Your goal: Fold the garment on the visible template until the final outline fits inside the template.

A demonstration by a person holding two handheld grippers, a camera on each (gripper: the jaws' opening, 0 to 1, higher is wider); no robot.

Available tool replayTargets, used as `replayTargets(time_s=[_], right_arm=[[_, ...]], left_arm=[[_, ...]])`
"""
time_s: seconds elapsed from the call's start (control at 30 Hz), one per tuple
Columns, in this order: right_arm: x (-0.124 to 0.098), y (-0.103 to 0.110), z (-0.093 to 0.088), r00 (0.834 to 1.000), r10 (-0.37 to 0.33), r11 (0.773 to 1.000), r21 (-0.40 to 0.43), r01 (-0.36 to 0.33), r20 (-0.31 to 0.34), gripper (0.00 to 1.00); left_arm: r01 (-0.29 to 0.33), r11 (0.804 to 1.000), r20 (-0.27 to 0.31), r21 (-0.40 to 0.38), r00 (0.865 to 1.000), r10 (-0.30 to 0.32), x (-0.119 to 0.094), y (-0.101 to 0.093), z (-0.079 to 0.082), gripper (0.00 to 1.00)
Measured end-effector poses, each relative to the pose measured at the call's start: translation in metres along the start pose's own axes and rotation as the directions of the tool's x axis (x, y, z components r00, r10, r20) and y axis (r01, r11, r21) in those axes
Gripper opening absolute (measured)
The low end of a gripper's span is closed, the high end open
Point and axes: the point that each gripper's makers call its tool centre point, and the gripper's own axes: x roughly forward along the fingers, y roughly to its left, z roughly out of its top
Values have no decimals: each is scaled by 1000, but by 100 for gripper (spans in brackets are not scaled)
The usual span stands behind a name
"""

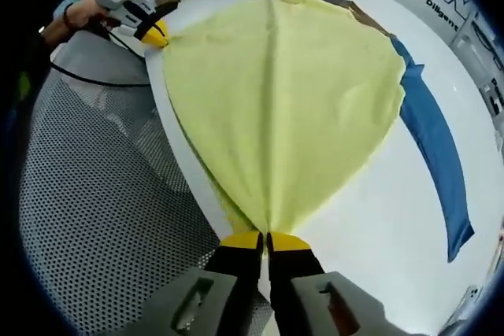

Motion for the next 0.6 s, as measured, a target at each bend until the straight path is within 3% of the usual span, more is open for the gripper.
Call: replayTargets(time_s=[0.1,0.2,0.33,0.6], right_arm=[[0,3,0,1000,11,1000,-28,-11,-2,0],[0,3,-1,1000,12,994,-109,-15,-25,0],[1,6,-3,998,26,989,-146,-34,-56,0],[3,3,-10,994,22,986,-161,-40,-110,0]], left_arm=[[7,1000,-8,1,1000,-7,-2,0,-2,5],[21,1000,-18,3,1000,-21,-4,-1,-4,5],[45,999,-62,25,997,-44,-7,-7,-10,5],[45,998,-92,45,995,-41,-9,-8,-15,5]])
